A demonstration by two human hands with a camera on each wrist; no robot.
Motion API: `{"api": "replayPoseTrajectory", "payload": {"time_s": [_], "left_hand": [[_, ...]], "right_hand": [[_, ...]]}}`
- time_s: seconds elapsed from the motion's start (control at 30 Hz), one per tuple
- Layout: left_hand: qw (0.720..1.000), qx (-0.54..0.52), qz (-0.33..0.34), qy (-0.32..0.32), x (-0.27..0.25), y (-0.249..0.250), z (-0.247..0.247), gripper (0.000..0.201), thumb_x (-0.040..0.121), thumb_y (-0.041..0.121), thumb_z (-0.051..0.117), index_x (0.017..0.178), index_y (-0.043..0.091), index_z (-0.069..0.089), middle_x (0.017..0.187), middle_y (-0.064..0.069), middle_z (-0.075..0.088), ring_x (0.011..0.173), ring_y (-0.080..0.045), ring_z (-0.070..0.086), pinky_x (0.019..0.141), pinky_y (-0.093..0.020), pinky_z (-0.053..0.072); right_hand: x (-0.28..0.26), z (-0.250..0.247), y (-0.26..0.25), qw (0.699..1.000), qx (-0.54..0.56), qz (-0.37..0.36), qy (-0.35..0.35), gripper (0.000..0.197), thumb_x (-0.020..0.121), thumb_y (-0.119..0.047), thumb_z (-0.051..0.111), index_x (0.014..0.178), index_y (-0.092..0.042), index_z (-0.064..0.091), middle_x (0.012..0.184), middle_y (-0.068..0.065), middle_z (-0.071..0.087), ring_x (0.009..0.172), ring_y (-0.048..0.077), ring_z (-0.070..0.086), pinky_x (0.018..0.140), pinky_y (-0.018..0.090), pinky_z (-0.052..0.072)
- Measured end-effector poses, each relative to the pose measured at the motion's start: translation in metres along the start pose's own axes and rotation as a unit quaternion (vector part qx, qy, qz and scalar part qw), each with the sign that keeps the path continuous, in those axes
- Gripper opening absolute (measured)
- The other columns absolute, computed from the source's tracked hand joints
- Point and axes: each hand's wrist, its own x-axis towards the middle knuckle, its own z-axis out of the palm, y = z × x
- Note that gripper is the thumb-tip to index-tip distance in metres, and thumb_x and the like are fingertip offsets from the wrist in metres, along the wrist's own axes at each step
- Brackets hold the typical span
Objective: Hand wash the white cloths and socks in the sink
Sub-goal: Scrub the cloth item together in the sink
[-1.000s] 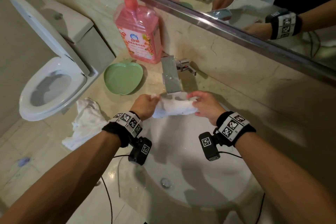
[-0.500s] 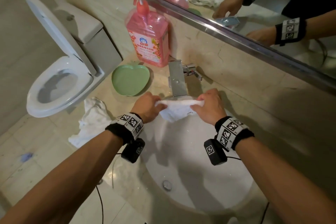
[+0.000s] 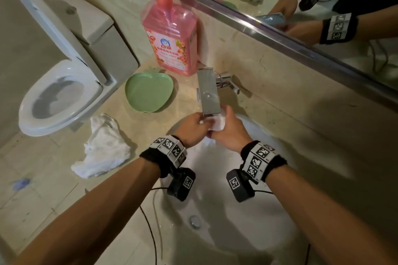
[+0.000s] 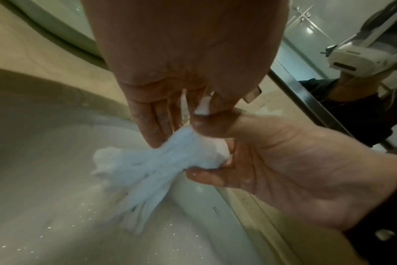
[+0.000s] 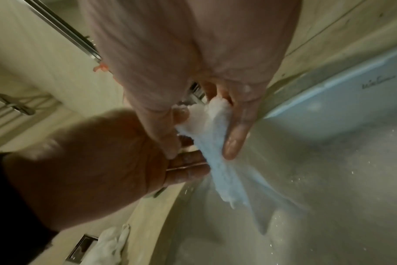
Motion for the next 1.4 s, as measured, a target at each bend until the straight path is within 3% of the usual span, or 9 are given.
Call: {"api": "replayPoseTrajectory", "payload": {"time_s": [0.1, 0.23, 0.37, 0.5, 0.67, 0.83, 0.97, 1.17, 1.4], "left_hand": [[0.999, -0.029, 0.008, -0.011, -0.004, -0.009, -0.009, 0.029, 0.076, 0.036, 0.051, 0.097, 0.027, 0.069, 0.111, 0.000, 0.068, 0.105, -0.022, 0.063, 0.099, -0.044, 0.048], [0.999, 0.006, 0.035, -0.024, -0.001, -0.029, -0.029, 0.056, 0.076, 0.012, 0.068, 0.127, 0.011, 0.045, 0.122, -0.005, 0.055, 0.113, -0.022, 0.055, 0.088, -0.024, 0.045], [0.988, 0.064, 0.045, -0.134, 0.015, -0.029, -0.030, 0.081, 0.069, 0.014, 0.087, 0.137, 0.016, 0.042, 0.121, 0.005, 0.057, 0.107, -0.007, 0.057, 0.085, -0.007, 0.042], [0.988, 0.076, 0.009, -0.134, 0.032, -0.021, -0.014, 0.090, 0.053, 0.025, 0.095, 0.133, 0.024, 0.052, 0.124, 0.004, 0.062, 0.115, -0.018, 0.059, 0.107, -0.040, 0.044], [0.971, 0.216, 0.040, -0.096, 0.042, -0.013, 0.003, 0.042, 0.075, 0.043, 0.069, 0.115, 0.032, 0.063, 0.118, -0.001, 0.069, 0.098, -0.015, 0.062, 0.097, -0.038, 0.051], [0.962, 0.265, 0.052, -0.036, 0.047, -0.001, 0.013, 0.037, 0.079, 0.062, 0.062, 0.098, 0.031, 0.064, 0.102, 0.002, 0.071, 0.094, -0.023, 0.066, 0.083, -0.031, 0.053], [0.942, 0.332, 0.056, 0.011, 0.040, 0.000, 0.014, 0.033, 0.089, 0.045, 0.056, 0.114, 0.024, 0.060, 0.111, -0.003, 0.068, 0.100, -0.024, 0.064, 0.083, -0.029, 0.052], [0.968, 0.237, -0.016, 0.085, 0.031, 0.012, 0.005, 0.024, 0.092, 0.031, 0.052, 0.075, 0.016, 0.061, 0.086, -0.011, 0.073, 0.078, -0.031, 0.068, 0.073, -0.039, 0.060], [0.935, 0.353, 0.023, 0.010, 0.038, 0.013, 0.006, 0.031, 0.076, 0.037, 0.040, 0.088, 0.018, 0.061, 0.084, -0.002, 0.067, 0.070, -0.026, 0.061, 0.061, -0.024, 0.043]], "right_hand": [[0.011, 0.004, -0.001, 1.000, -0.004, 0.001, 0.001, 0.065, 0.080, -0.013, 0.074, 0.138, -0.026, 0.048, 0.117, -0.002, 0.067, 0.107, 0.020, 0.064, 0.089, 0.040, 0.056], [0.018, 0.001, -0.002, 0.998, 0.030, -0.002, -0.062, 0.049, 0.079, -0.006, 0.062, 0.123, -0.026, 0.064, 0.112, 0.001, 0.071, 0.107, 0.022, 0.066, 0.085, 0.039, 0.059], [0.018, -0.008, -0.002, 0.991, 0.099, -0.013, -0.087, 0.043, 0.079, 0.007, 0.067, 0.114, -0.019, 0.072, 0.108, -0.001, 0.075, 0.107, 0.016, 0.068, 0.088, 0.029, 0.055], [0.014, -0.017, -0.004, 0.982, 0.158, -0.028, -0.103, 0.038, 0.081, 0.020, 0.059, 0.091, -0.016, 0.067, 0.099, 0.002, 0.071, 0.091, 0.009, 0.067, 0.080, 0.029, 0.058], [0.011, -0.044, 0.012, 0.993, 0.067, -0.007, -0.099, 0.038, 0.073, 0.014, 0.070, 0.077, -0.022, 0.060, 0.099, 0.004, 0.065, 0.085, 0.016, 0.060, 0.067, 0.015, 0.050], [0.017, -0.044, 0.025, 0.972, 0.151, 0.117, -0.135, 0.059, 0.068, -0.014, 0.090, 0.104, -0.025, 0.044, 0.117, 0.001, 0.057, 0.104, 0.022, 0.063, 0.076, 0.037, 0.062], [0.028, -0.023, 0.019, 0.984, -0.060, 0.067, -0.151, 0.059, 0.061, -0.032, 0.090, 0.110, -0.026, 0.058, 0.104, -0.010, 0.067, 0.095, 0.016, 0.067, 0.066, 0.028, 0.059], [0.036, 0.000, 0.005, 0.951, -0.287, -0.034, -0.110, 0.046, 0.071, -0.049, 0.075, 0.107, -0.022, 0.067, 0.096, -0.004, 0.064, 0.089, 0.019, 0.063, 0.076, 0.029, 0.051], [0.036, 0.000, 0.005, 0.872, -0.447, -0.160, -0.114, 0.020, 0.087, -0.024, 0.046, 0.071, -0.019, 0.057, 0.070, 0.003, 0.056, 0.070, 0.020, 0.057, 0.072, 0.027, 0.042]]}}
